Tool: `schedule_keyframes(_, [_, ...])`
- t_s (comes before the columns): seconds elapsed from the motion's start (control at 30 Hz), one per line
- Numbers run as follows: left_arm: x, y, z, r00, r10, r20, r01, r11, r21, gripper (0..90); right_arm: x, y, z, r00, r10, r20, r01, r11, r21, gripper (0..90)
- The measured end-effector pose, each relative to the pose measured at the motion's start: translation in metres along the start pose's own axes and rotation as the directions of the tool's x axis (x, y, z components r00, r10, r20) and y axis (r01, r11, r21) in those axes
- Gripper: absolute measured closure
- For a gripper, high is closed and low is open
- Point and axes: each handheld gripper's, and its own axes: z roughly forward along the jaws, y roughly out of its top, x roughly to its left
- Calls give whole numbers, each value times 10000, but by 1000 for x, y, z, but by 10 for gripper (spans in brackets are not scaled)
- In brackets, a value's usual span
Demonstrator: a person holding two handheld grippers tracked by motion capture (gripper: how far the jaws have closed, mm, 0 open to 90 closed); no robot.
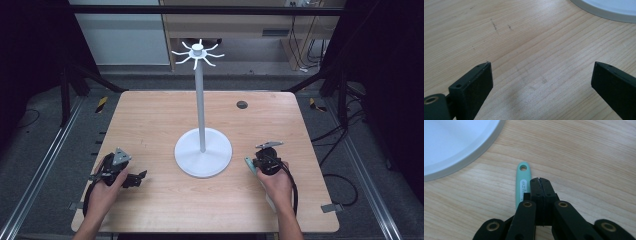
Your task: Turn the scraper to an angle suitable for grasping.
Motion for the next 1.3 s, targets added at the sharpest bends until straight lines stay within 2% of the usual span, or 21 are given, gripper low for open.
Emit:
schedule_keyframes(0.33, [0, 0, 0, 10000, 9, 5, -9, 10000, -3, 35, 15, -1, -4, 9956, -502, -788, 511, 9987, 93, 900])
schedule_keyframes(0.47, [0, 0, 0, 10000, 7, 4, -7, 10000, 2, 35, 17, -2, -6, 9936, -559, -976, 570, 9983, 80, 900])
schedule_keyframes(0.5, [0, 0, 0, 10000, 8, 8, -8, 10000, -5, 35, 18, -3, -8, 9913, -475, -1227, 485, 9988, 56, 900])
schedule_keyframes(0.57, [0, 0, 0, 10000, 8, 4, -8, 10000, -5, 35, 20, -3, -8, 9904, -494, -1294, 502, 9987, 31, 900])
schedule_keyframes(0.87, [0, 0, 0, 10000, 3, 5, -3, 10000, -2, 35, 21, -3, -9, 9901, -601, -1267, 610, 9981, 36, 900])
schedule_keyframes(1.13, [0, 0, -1, 10000, -7, -20, 7, 10000, -7, 36, 29, 0, -17, 9883, -997, -1151, 978, 9950, -217, 900])
schedule_keyframes(1.23, [1, -1, -1, 10000, -21, -25, 21, 10000, -11, 36, 31, 2, -18, 9889, -955, -1138, 934, 9953, -239, 900])
schedule_keyframes(1.3, [0, -1, -1, 10000, -23, -31, 23, 10000, -23, 36, 33, 5, -19, 9882, -1105, -1063, 1096, 9939, -139, 900])
